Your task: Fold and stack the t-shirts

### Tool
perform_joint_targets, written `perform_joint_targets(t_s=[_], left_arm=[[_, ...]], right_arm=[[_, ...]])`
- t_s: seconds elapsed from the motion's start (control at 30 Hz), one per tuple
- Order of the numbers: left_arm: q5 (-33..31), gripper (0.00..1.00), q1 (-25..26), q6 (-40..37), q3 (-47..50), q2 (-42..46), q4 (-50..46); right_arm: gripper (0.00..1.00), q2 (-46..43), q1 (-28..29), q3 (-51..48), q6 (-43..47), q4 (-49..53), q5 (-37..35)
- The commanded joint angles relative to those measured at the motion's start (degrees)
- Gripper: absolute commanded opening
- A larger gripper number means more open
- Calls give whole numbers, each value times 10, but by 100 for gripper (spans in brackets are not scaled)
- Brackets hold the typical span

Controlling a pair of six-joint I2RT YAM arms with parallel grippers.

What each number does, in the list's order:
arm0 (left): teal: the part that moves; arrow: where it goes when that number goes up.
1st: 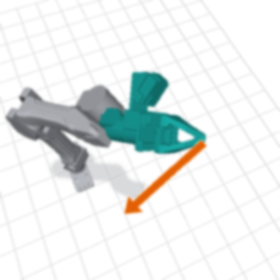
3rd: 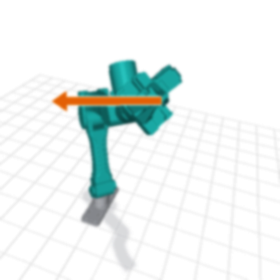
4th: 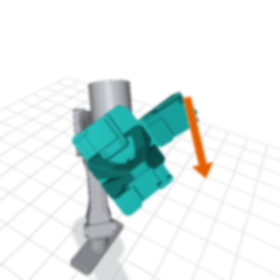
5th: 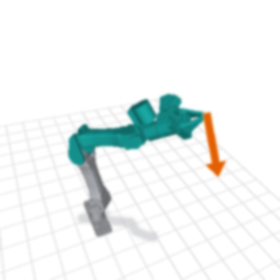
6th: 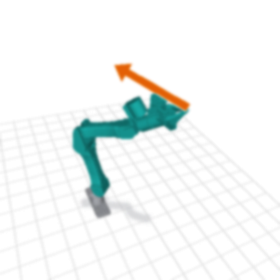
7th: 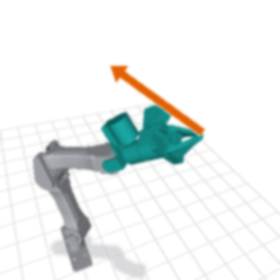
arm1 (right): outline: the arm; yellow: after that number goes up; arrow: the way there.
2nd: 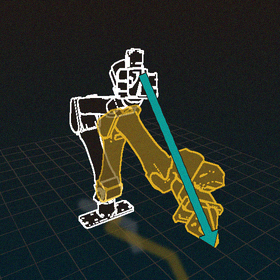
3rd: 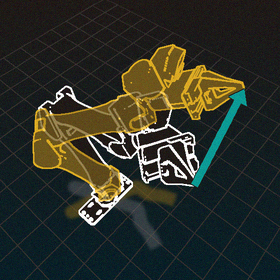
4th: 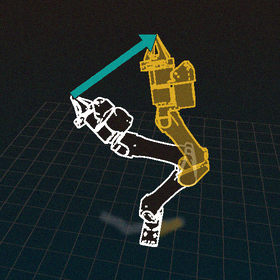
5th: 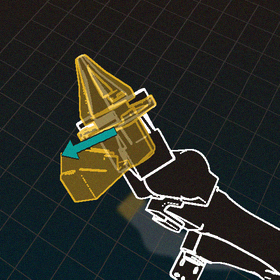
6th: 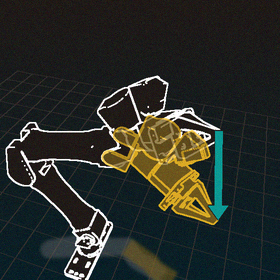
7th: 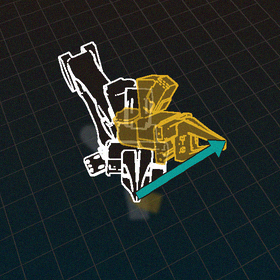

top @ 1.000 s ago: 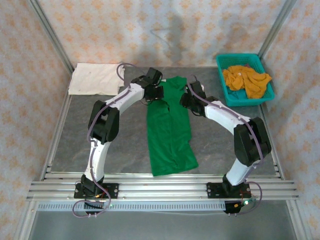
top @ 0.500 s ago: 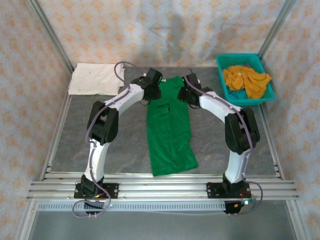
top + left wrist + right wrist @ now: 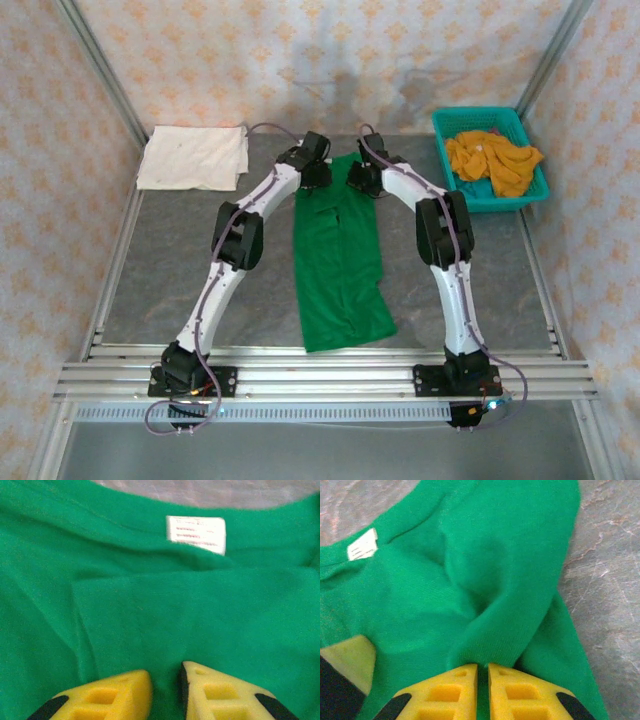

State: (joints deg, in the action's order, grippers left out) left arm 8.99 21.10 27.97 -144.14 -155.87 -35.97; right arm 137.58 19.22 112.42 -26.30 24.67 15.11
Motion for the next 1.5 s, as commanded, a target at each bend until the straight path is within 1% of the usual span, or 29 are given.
perform_joint_targets(t_s=[0.0, 0.07, 0.17, 0.3, 0.37, 0.43, 0.57, 0.63, 0.7, 0.77, 0.83, 0.87, 0.9, 0.93, 0.97, 1.03, 1.07, 1.1, 1.13, 1.17, 1.2, 1.23, 1.3, 1.33, 1.4, 1.43, 1.47], left_arm=[[19, 27, -24, 36, -20, -22, -19], [38, 27, -34, 52, -36, -41, -10], [53, 27, -41, 56, -59, -64, 3], [77, 27, -45, 66, -68, -85, 56], [93, 27, -48, 77, -84, -102, 86], [117, 27, -52, 96, -101, -121, 136], [106, 29, -64, 106, -145, -140, 208], [105, 30, -72, 110, -153, -134, 248], [107, 32, -79, 110, -170, -118, 247], [96, 39, -82, 93, -172, -80, 216], [88, 43, -82, 58, -153, -24, 173], [80, 43, -81, 47, -138, 1, 151], [70, 40, -82, 36, -109, 41, 134], [58, 37, -81, 30, -57, 85, 131], [47, 36, -81, 30, 6, 131, 145], [35, 37, -74, 35, 218, 257, 252], [25, 38, -66, 37, 304, 308, 304], [15, 39, -56, 39, 399, 357, 336], [10, 37, -45, 39, 459, 391, 339], [9, 33, -34, 34, 495, 411, 330], [5, 22, -15, 30, 529, 428, 317], [-6, 15, 2, 14, 558, 440, 304], [-17, 8, 32, 13, 607, 457, 299], [-22, 6, 46, 16, 627, 461, 300], [-22, 0, 60, 23, 646, 459, 292], [-17, 0, 66, 42, 653, 453, 293], [-18, 0, 71, 45, 657, 443, 293]], right_arm=[[15, 27, -9, 45, -39, 61, -57], [15, 38, -16, 45, -55, 59, -68], [15, 61, -28, 58, -69, 70, -66], [15, 75, -35, 62, -73, 39, -42], [16, 92, -35, 89, -76, 34, -21], [17, 114, -35, 123, -92, 31, -8], [19, 156, -38, 178, -142, 2, 24], [21, 175, -38, 227, -153, 11, 38], [23, 172, -39, 257, -153, 20, 58], [24, 142, -38, 254, -140, 26, 65], [27, 85, -37, 212, -122, 26, 59], [27, 52, -36, 175, -118, 15, 57], [27, 11, -35, 121, -114, -7, 53], [28, -36, -33, 60, -111, -30, 44], [29, -74, -31, 10, -106, -44, 34], [29, -155, -24, -101, -86, -67, 8], [29, -187, -20, -147, -75, -70, -7], [24, -221, -13, -199, -59, -76, -26], [17, -252, -6, -246, -45, -81, -45], [12, -273, 0, -280, -34, -76, -64], [5, -293, 7, -315, -23, -71, -84], [0, -309, 13, -344, -11, -64, -102], [0, -330, 20, -384, 4, -49, -129], [0, -339, 25, -403, 9, -46, -138], [0, -348, 34, -429, 13, -47, -146], [0, -348, 38, -437, 13, -46, -143], [0, -346, 40, -443, 12, -45, -136]])
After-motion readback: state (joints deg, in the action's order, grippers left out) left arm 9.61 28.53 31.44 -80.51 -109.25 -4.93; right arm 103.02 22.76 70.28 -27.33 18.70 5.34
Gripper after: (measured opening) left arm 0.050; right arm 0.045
